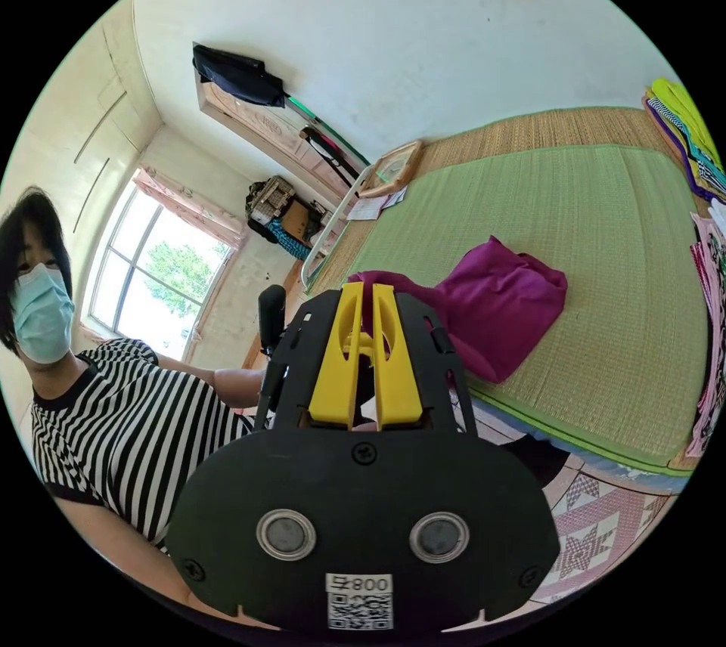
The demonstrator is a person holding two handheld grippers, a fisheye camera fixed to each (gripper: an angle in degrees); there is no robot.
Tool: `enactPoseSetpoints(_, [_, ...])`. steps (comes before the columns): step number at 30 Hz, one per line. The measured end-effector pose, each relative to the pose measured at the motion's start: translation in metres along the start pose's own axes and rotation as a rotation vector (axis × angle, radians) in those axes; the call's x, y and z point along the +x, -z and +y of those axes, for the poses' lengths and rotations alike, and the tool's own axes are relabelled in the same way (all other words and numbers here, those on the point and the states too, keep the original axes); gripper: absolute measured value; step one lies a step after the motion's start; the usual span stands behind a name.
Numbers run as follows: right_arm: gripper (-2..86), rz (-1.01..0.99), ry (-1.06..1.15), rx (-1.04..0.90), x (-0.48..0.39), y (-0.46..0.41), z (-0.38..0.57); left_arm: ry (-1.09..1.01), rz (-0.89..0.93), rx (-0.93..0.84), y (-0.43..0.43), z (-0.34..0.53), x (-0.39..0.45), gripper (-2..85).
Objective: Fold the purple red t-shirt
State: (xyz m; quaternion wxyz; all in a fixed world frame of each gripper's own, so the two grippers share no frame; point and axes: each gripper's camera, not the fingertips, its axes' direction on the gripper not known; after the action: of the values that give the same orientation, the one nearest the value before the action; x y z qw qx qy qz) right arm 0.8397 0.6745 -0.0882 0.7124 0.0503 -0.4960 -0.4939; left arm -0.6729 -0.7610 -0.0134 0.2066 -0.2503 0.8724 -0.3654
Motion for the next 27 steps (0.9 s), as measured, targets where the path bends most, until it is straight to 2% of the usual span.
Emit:
enactPoseSetpoints(8, [2.0, 0.017, -0.024, 0.020, 0.030, 0.023, 0.032, 0.047, -0.054, 0.078, 0.046, 0.005, 0.017, 9.6])
enactPoseSetpoints(10, [2.0, 0.015, -0.046, 0.025, 0.040, 0.027, 0.039, 0.044, -0.022, 0.074, 0.046, 0.003, 0.021, 9.7])
enactPoseSetpoints(15, [2.1, 0.018, -0.079, 0.016, 0.062, 0.030, 0.057, 0.015, 0.074, 0.024, 0.034, -0.014, 0.036, 2.7])
enactPoseSetpoints(21, [2.3, 0.088, -0.143, 0.023, 0.094, 0.042, 0.077, -0.012, 0.133, 0.023, 0.054, -0.021, 0.044, 0.9])
enactPoseSetpoints(25, [2.3, 0.097, -0.206, 0.031, 0.120, 0.047, 0.092, -0.005, 0.130, 0.043, 0.067, -0.025, 0.044, 2.0])
enactPoseSetpoints(27, [2.3, 0.085, -0.237, 0.041, 0.134, 0.048, 0.100, -0.011, 0.156, 0.030, 0.066, -0.029, 0.043, 5.8])
